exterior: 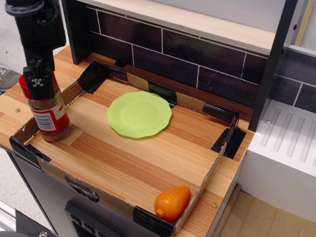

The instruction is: Topple basil bottle

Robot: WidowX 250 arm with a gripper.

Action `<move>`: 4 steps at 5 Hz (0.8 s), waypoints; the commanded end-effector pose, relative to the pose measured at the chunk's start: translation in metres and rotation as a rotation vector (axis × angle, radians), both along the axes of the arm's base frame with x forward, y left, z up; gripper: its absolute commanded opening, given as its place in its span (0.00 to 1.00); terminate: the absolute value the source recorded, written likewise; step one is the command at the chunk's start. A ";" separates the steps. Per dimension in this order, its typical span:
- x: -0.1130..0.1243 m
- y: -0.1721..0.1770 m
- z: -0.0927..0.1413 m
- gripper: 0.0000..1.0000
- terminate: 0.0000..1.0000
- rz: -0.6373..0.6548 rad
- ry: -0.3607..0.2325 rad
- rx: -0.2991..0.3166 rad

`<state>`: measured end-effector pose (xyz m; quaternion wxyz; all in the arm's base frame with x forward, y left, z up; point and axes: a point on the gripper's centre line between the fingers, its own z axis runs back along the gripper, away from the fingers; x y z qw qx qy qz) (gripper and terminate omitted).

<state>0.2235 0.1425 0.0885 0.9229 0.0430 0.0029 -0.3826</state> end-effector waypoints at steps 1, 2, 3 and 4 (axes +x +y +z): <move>0.007 0.002 0.013 0.00 0.00 -0.022 -0.023 -0.068; -0.001 -0.011 0.024 0.00 0.00 -0.128 0.025 -0.055; -0.017 -0.032 0.022 0.00 0.00 -0.202 0.065 0.095; -0.030 -0.042 0.020 0.00 0.00 -0.267 0.070 0.135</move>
